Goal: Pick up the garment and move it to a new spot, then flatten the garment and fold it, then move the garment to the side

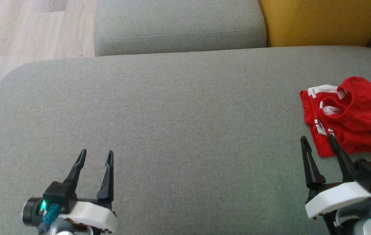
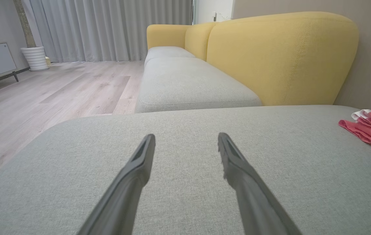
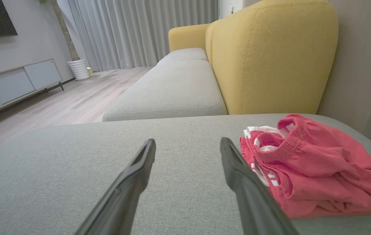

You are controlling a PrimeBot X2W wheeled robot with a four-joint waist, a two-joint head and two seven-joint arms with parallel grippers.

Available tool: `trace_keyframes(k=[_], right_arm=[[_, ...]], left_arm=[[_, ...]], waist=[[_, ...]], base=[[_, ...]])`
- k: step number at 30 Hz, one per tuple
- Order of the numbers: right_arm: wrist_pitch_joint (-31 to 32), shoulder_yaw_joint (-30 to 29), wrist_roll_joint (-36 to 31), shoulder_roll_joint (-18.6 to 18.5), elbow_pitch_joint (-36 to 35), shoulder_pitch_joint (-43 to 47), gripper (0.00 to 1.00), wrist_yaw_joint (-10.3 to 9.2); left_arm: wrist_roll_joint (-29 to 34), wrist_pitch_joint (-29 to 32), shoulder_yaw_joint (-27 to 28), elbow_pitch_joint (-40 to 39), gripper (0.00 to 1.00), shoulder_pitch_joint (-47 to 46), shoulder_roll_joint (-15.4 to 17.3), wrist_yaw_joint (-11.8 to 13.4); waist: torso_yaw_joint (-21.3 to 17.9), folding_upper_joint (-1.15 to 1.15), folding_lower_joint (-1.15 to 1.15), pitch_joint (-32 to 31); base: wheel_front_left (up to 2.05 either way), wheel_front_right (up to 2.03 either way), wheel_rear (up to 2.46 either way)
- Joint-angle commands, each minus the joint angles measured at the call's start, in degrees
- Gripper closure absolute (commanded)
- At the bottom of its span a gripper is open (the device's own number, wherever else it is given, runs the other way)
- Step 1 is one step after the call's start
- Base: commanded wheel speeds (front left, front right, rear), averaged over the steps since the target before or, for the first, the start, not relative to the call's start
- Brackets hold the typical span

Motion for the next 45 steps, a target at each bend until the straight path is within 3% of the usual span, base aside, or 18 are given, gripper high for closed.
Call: trace_keyframes(k=[1,27,28,33,45], right_arm=[[-0.76,1.15,0.16,-0.22,-2.46,-1.58,0.0,-0.05],[0.5,0.47,0.61,-0.22,-2.33,-1.65,0.0,-0.05],[0.31,-0.57,0.18,0.03,-0.02,-0.02,1.0,0.0],[0.21,-0.25,0.69,0.06,3.01,0.4,1.0,0.0],[-0.14,-0.28,9.19,-0.37,4.65,-0.88,1.0,-0.01]], left_arm=[[-0.29,-0.01,1.86,-1.8,0.0,-2.04,1.21,0.42],[0.1,-0.61,0.8,-1.65,0.0,-3.59,1.38,0.57],[-0.08,0.08,-1.1,0.25,1.0,-0.27,0.43,0.4],[-0.58,0.22,-1.35,2.76,1.0,0.71,-0.36,0.32],[-8.44,1.76,0.7,3.45,1.0,-0.26,-0.94,-1.21]], waist=[[-0.02,0.0,0.0,-0.05],[0.9,0.0,0.0,0.52],[0.9,0.0,0.0,0.52],[0.92,0.0,0.0,0.54],[0.74,0.0,0.0,0.6]], base=[[0.0,0.0,0.0],[0.0,0.0,0.0],[0.0,0.0,0.0],[0.0,0.0,0.0],[0.0,0.0,0.0]])
